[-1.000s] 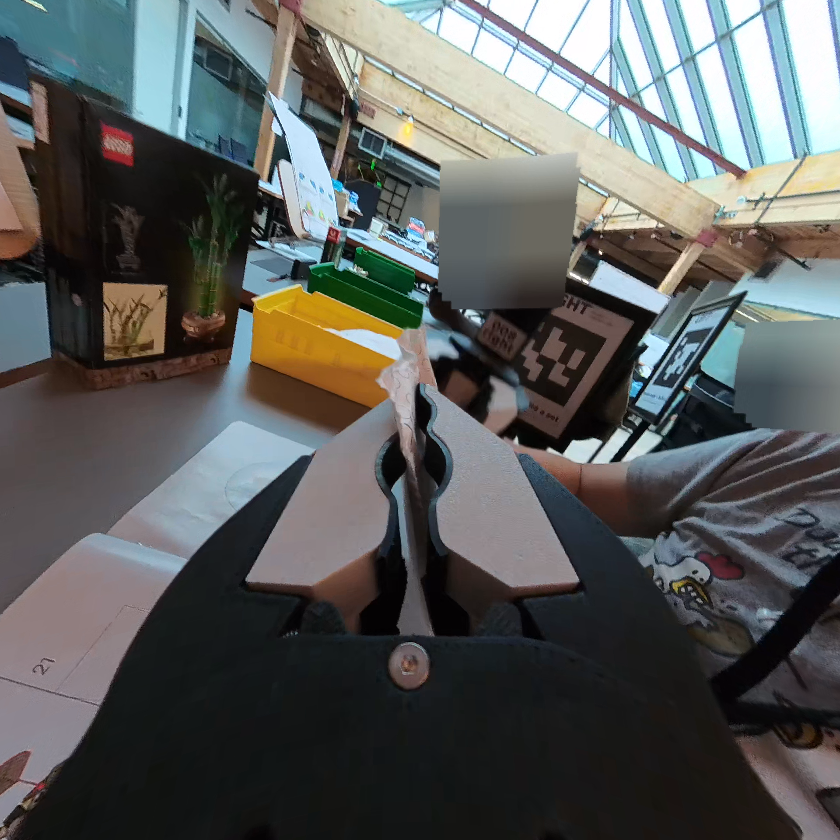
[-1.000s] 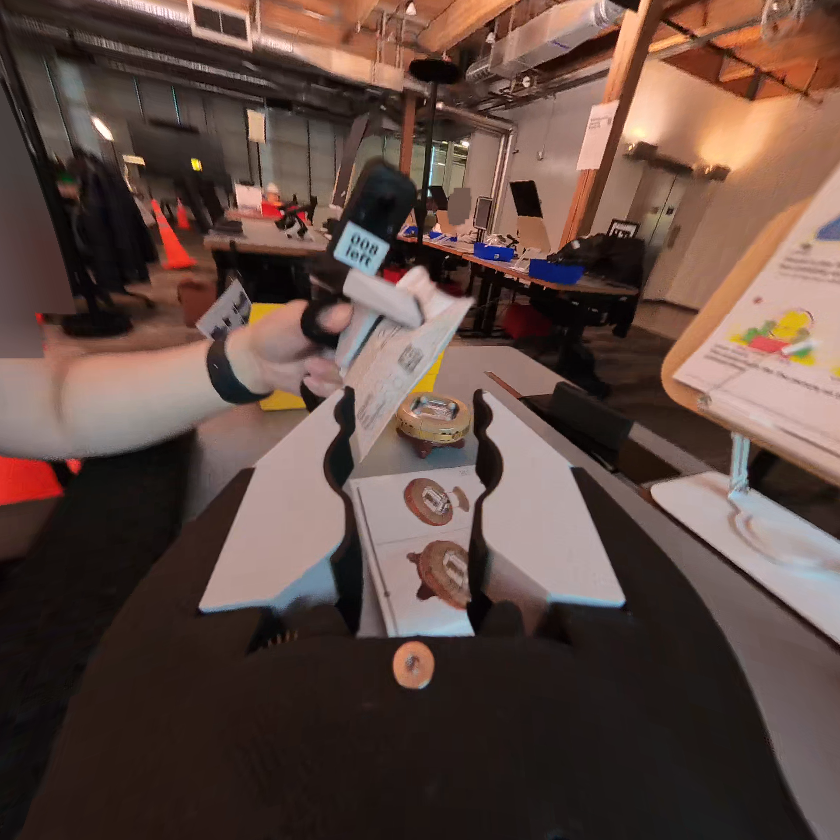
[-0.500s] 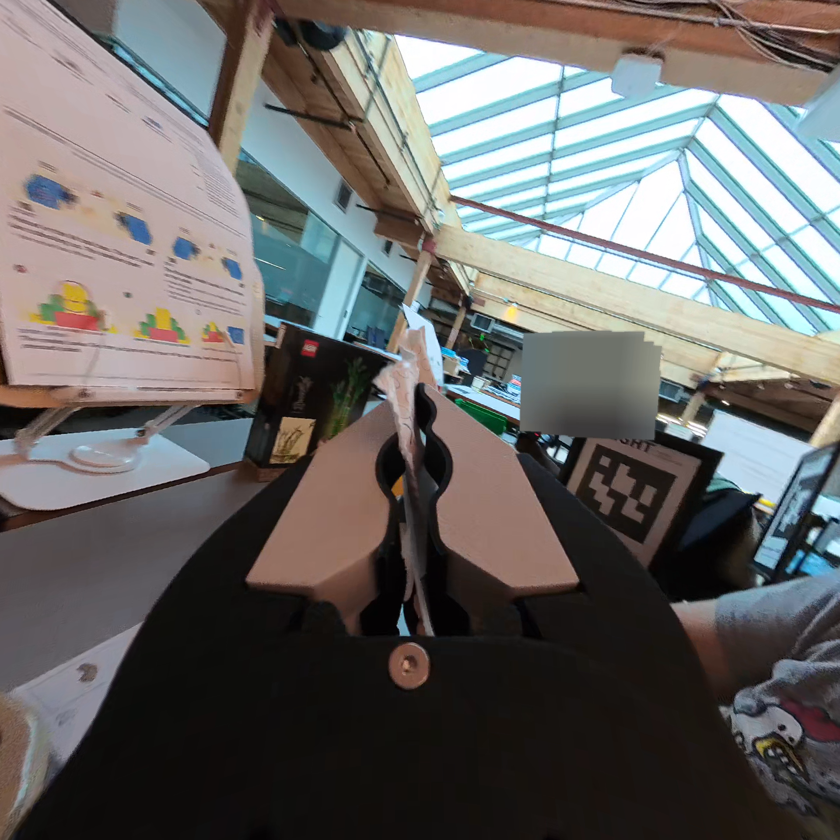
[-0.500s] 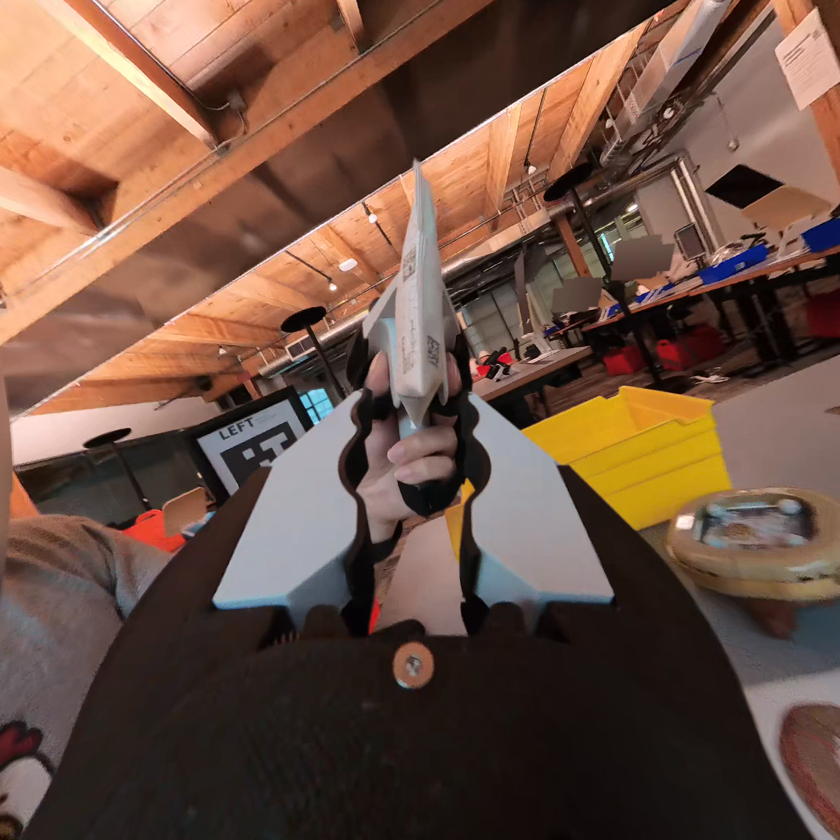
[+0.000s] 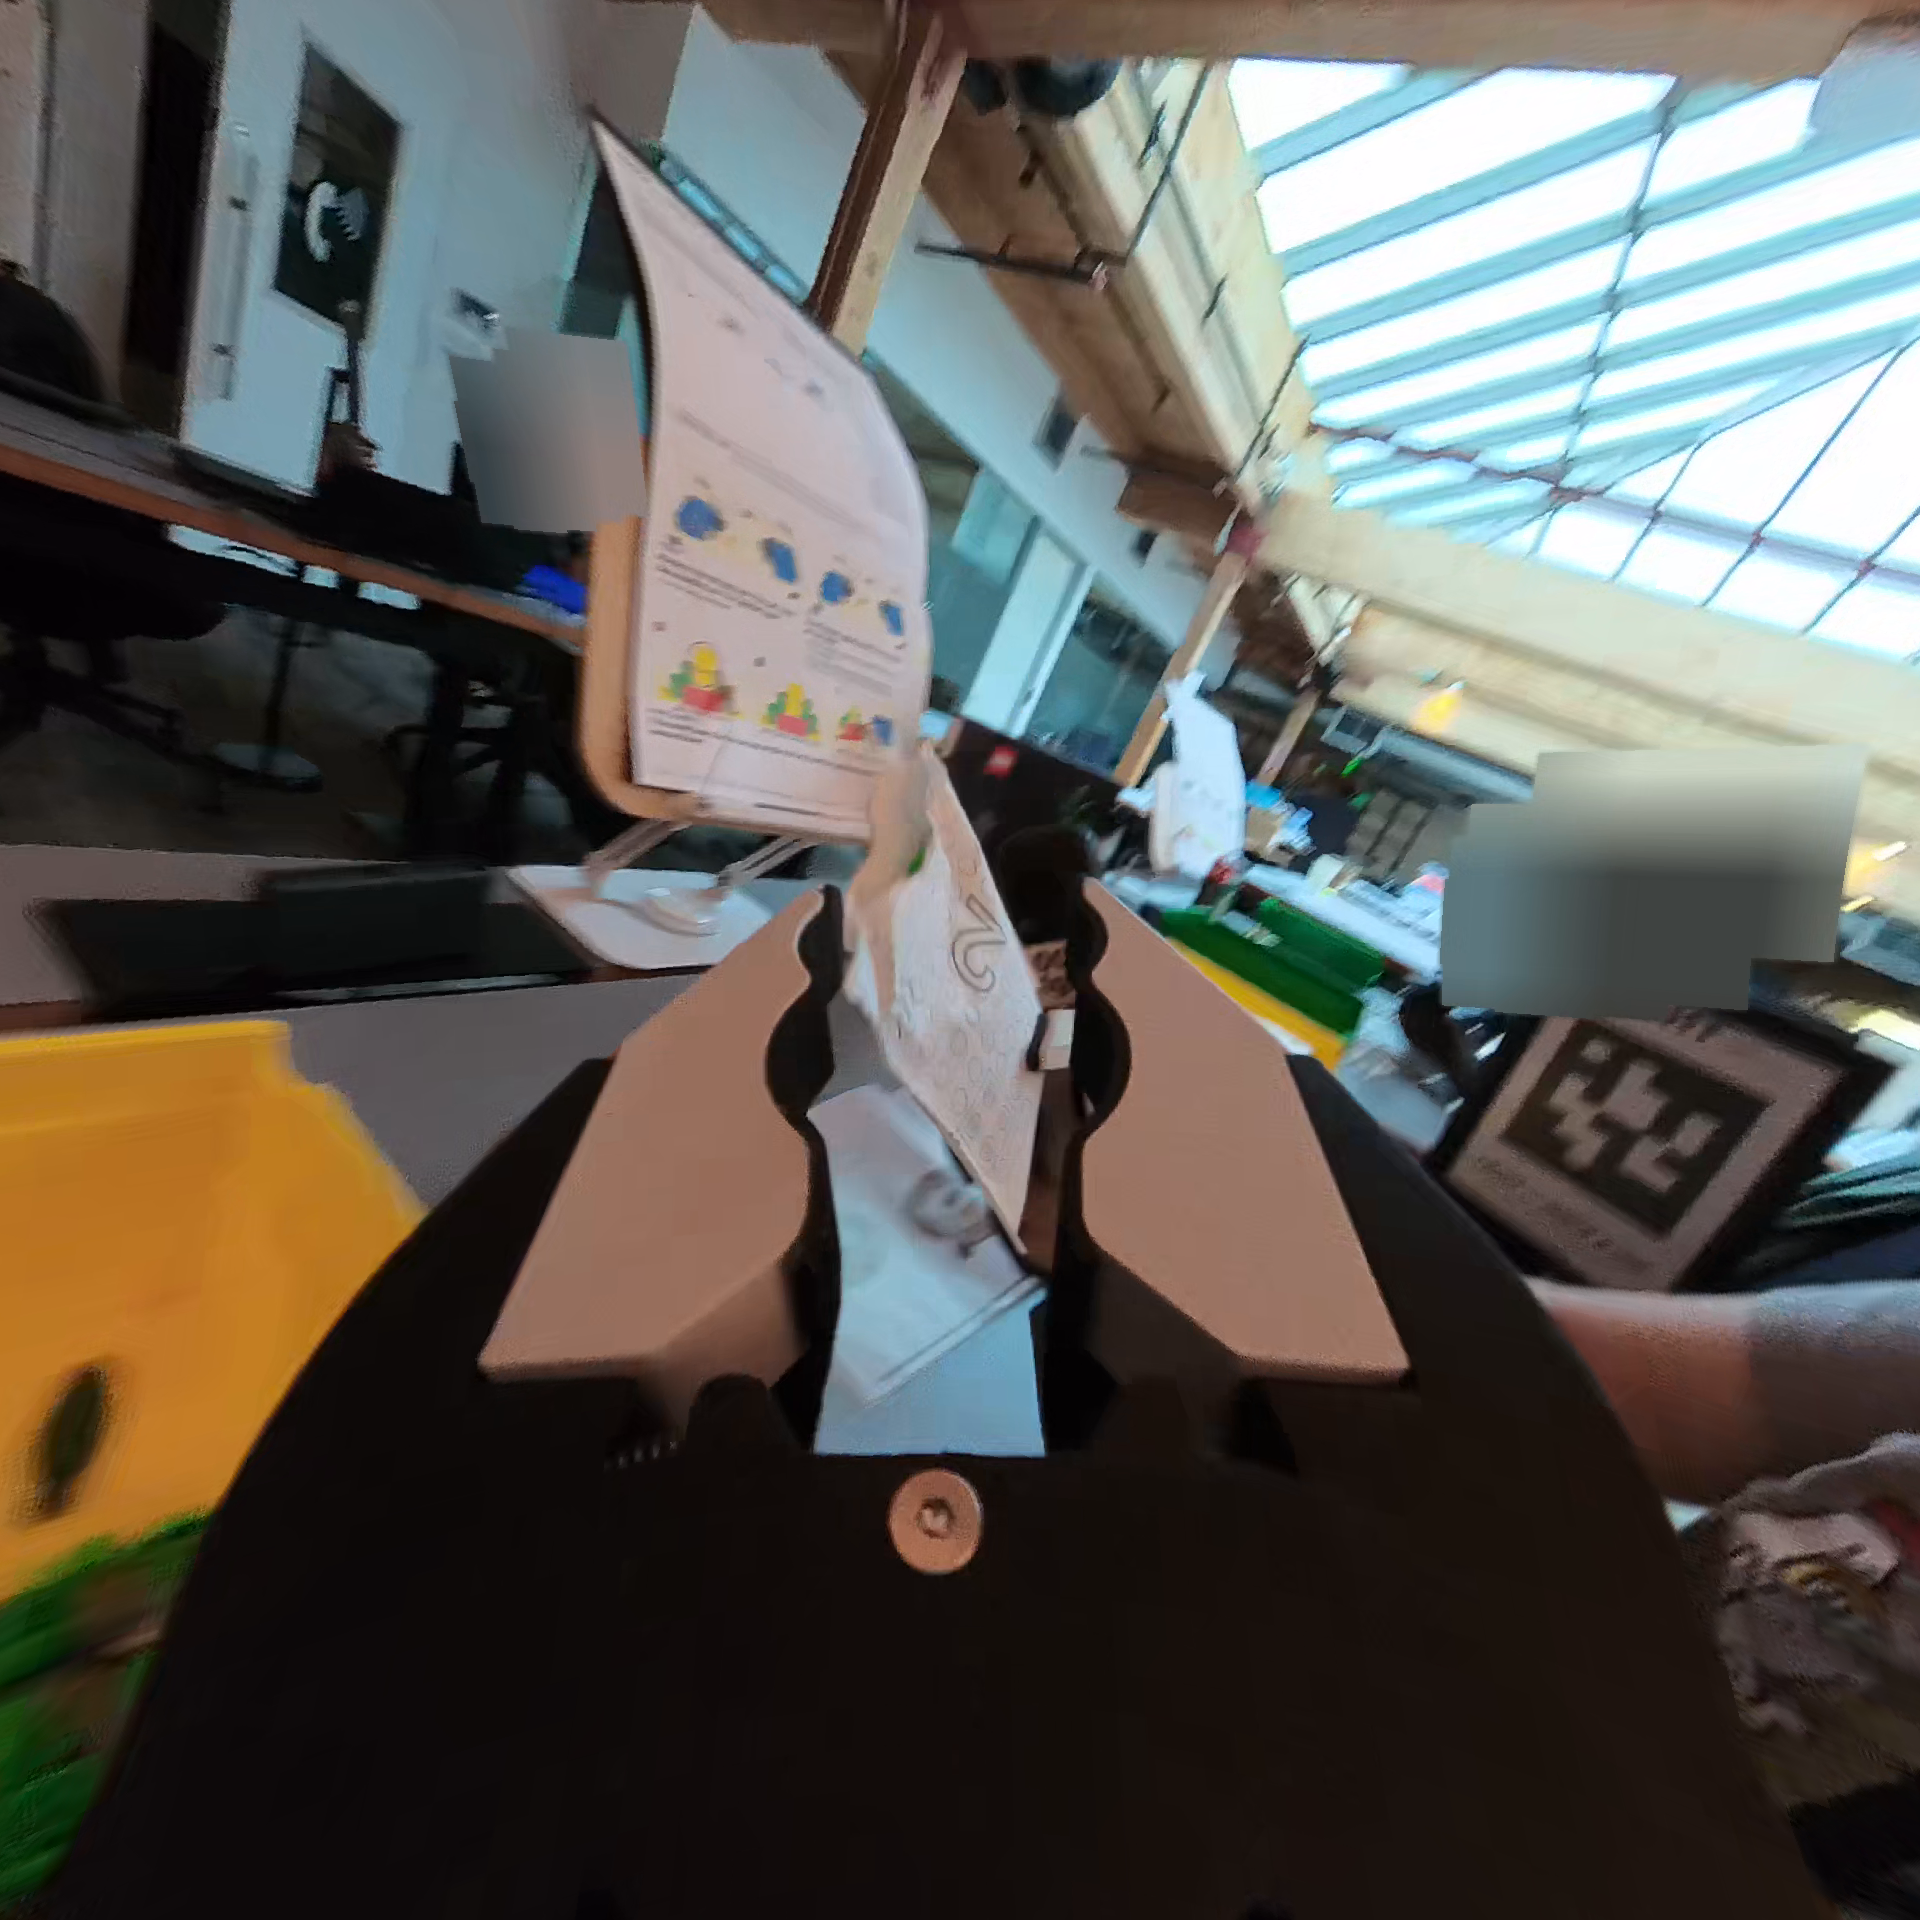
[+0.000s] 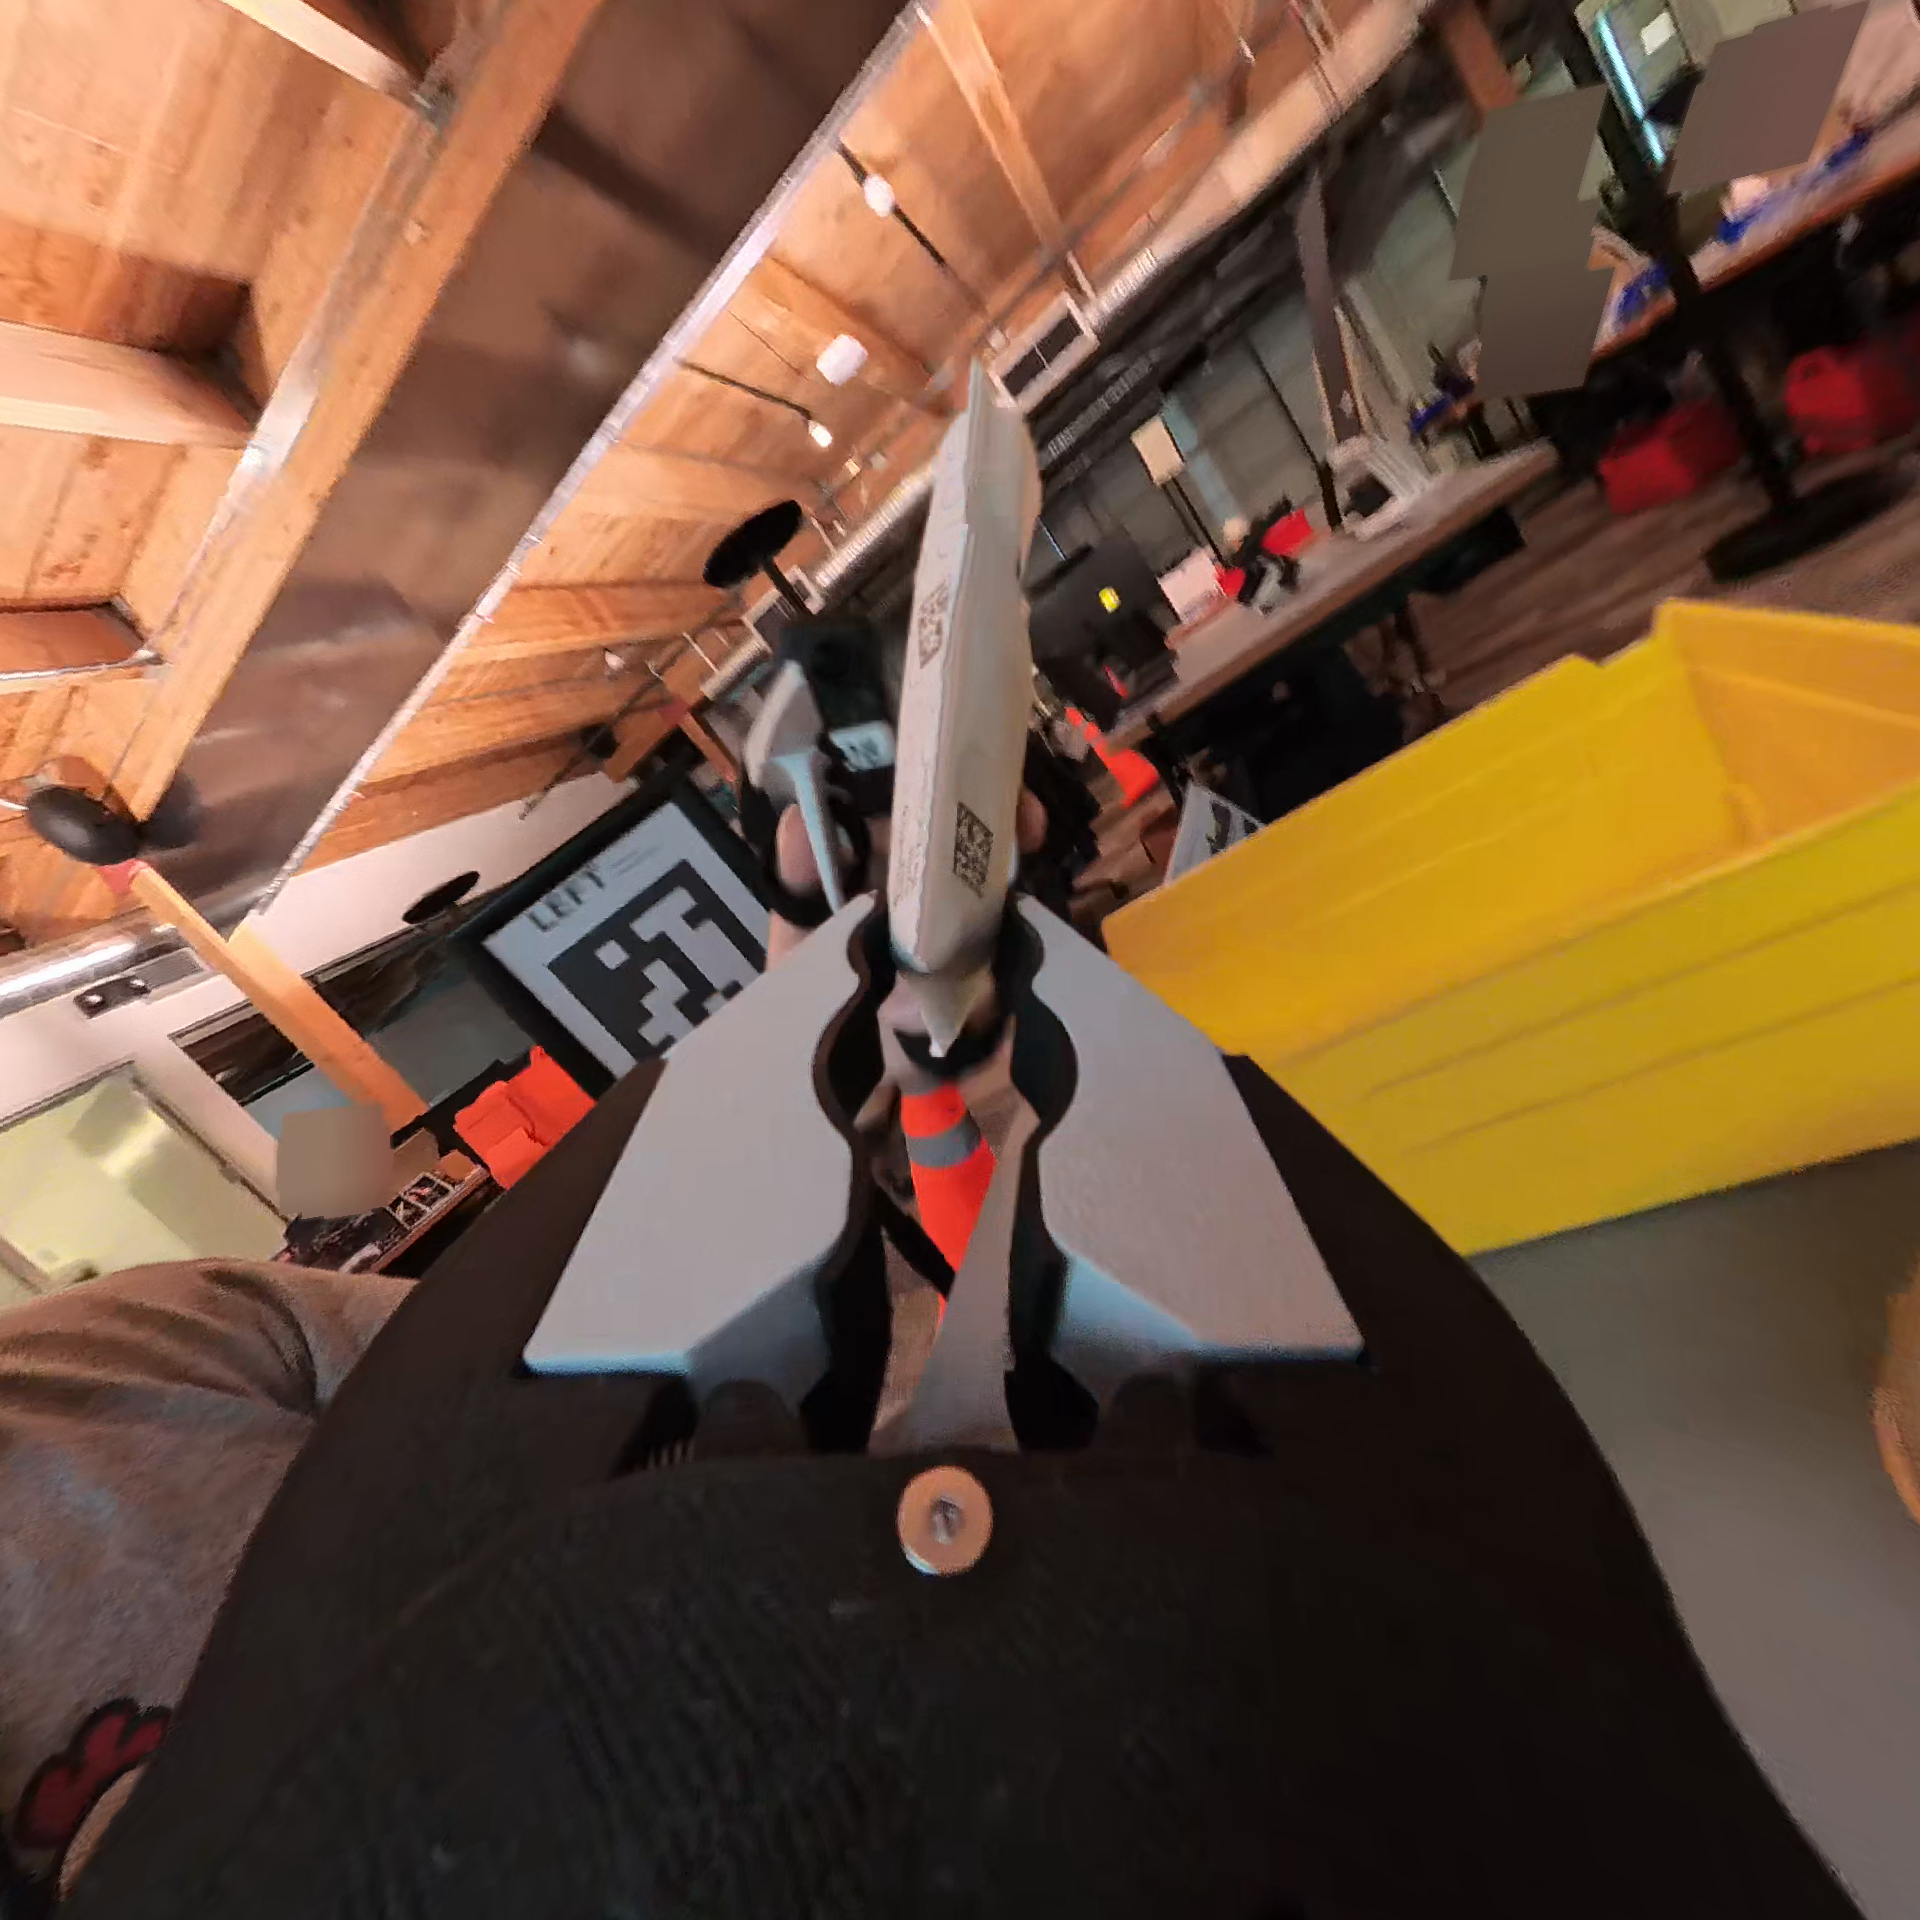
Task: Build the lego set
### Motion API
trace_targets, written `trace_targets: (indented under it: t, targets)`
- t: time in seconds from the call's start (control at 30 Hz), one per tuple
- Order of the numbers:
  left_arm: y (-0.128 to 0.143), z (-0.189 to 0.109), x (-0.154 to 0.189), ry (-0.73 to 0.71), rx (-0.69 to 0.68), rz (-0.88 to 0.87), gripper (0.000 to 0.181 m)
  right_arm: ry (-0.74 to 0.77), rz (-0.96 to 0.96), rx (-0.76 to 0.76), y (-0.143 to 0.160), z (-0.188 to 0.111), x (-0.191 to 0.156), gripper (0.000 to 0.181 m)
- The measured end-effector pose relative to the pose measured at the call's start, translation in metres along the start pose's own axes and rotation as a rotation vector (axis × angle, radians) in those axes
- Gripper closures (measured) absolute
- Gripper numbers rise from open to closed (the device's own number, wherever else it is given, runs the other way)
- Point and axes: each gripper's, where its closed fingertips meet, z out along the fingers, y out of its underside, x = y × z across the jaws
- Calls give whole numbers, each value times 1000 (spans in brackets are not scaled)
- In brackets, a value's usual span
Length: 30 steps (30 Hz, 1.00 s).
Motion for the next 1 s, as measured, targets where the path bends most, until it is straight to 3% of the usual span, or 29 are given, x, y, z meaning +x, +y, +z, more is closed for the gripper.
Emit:
trace_targets:
  t: [0.07, 0.13, 0.23, 0.33, 0.47, 0.67, 0.8, 1.0]
  targets:
    - [-13, -13, -17, -20, -97, 110, 135, 65, 11, -110, 6, 5, 22, 164]
    - [-15, -15, -30, -23, -291, 190, 129, 115, -2, -227, 14, 11, 38, 165]
    - [-9, -8, -38, -4, -575, 360, 132, 128, -3, -417, 23, 26, 44, 165]
    - [-6, 3, -48, 21, -725, 541, 143, 140, -73, -608, 25, 45, 48, 165]
    - [12, -8, -69, 68, -878, 430, 156, 195, -231, -827, 24, 63, 64, 165]
    - [33, -24, -97, 73, -914, 394, 166, 229, -274, -1071, 36, 73, 92, 164]
    - [40, -31, -111, 62, -905, 407, 174, 259, -261, -1116, 41, 75, 110, 168]
    - [36, -39, -124, 20, -745, 392, 178, 276, -237, -1126, 39, 84, 122, 168]
